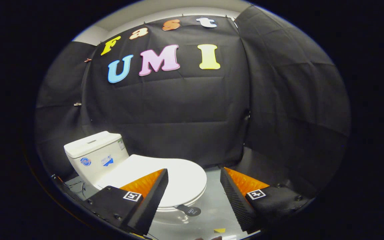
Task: Open the toilet lid.
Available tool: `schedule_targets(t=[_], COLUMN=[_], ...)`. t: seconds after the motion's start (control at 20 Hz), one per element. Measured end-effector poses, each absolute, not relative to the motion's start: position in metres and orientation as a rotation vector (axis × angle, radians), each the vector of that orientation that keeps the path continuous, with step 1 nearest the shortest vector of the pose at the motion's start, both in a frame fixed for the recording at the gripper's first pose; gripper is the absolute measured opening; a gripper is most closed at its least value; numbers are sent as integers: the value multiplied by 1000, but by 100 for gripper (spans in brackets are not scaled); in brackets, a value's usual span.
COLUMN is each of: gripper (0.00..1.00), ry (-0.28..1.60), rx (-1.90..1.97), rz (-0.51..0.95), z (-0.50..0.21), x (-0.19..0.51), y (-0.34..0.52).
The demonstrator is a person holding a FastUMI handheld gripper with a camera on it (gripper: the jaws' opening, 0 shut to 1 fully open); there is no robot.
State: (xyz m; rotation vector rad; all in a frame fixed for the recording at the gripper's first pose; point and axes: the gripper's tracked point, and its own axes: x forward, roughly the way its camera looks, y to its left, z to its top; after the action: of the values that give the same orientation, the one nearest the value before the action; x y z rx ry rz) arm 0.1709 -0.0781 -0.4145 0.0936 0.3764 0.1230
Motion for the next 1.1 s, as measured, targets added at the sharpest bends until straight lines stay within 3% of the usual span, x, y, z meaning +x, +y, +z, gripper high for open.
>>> schedule_targets(t=[0.35,0.95,1.0,1.1], gripper=[99,96,93,67], ry=[627,890,891,884], rx=[325,922,982,1080], rz=[122,35,36,39], z=[-521,-608,-606,-604], x=[168,156,156,161], y=[-88,-78,-76,-73])
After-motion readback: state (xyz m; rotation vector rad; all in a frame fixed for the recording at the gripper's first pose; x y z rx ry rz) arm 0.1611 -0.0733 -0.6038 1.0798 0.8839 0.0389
